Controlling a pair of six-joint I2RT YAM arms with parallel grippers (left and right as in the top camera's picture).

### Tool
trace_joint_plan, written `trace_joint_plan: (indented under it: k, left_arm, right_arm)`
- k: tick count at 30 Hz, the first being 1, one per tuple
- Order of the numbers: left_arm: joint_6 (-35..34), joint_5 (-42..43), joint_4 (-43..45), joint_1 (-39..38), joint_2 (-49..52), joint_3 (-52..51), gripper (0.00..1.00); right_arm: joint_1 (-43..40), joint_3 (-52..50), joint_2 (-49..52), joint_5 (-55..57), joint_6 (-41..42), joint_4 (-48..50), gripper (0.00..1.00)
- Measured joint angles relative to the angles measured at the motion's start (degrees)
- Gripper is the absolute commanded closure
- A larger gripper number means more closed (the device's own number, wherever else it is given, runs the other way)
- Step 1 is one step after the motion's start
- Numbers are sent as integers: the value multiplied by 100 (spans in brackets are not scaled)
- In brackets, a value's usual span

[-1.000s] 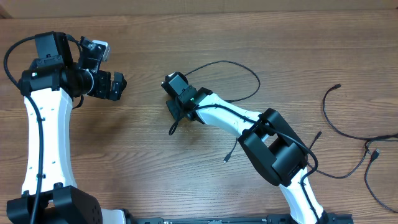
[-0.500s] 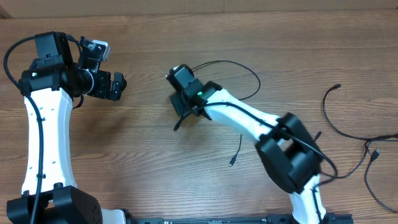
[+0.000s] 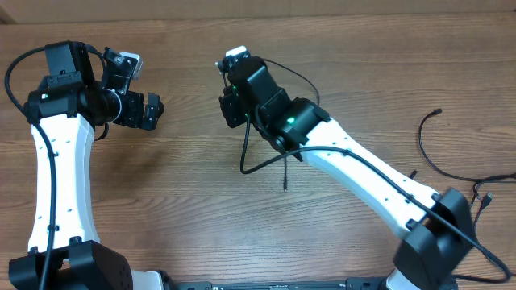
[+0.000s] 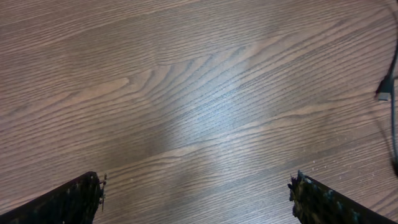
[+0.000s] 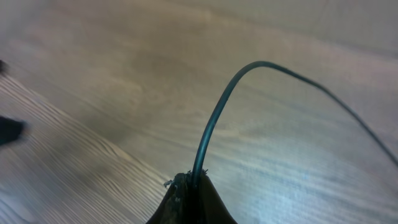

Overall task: Untangle cables
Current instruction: 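Lift and pull the grasped cable up and rightward with the right gripper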

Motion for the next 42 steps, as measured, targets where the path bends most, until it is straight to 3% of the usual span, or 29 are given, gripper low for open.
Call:
trace_joint_plan:
  k: [9, 23, 28, 42]
  left_arm:
    - [0, 0, 0, 0, 0, 0, 0]
    - [0, 2, 0, 0, 0, 0, 0]
    - [0, 2, 0, 0, 0, 0, 0]
    - [0, 2, 0, 0, 0, 0, 0]
  right_arm:
    - [0, 0, -787, 426, -4, 715, 96]
    - [-236, 0, -1008, 2802, 24, 1239, 96]
    - [-916, 0, -1008, 2820, 732, 807, 96]
    - [-3773, 0, -1008, 925, 2258, -232, 96]
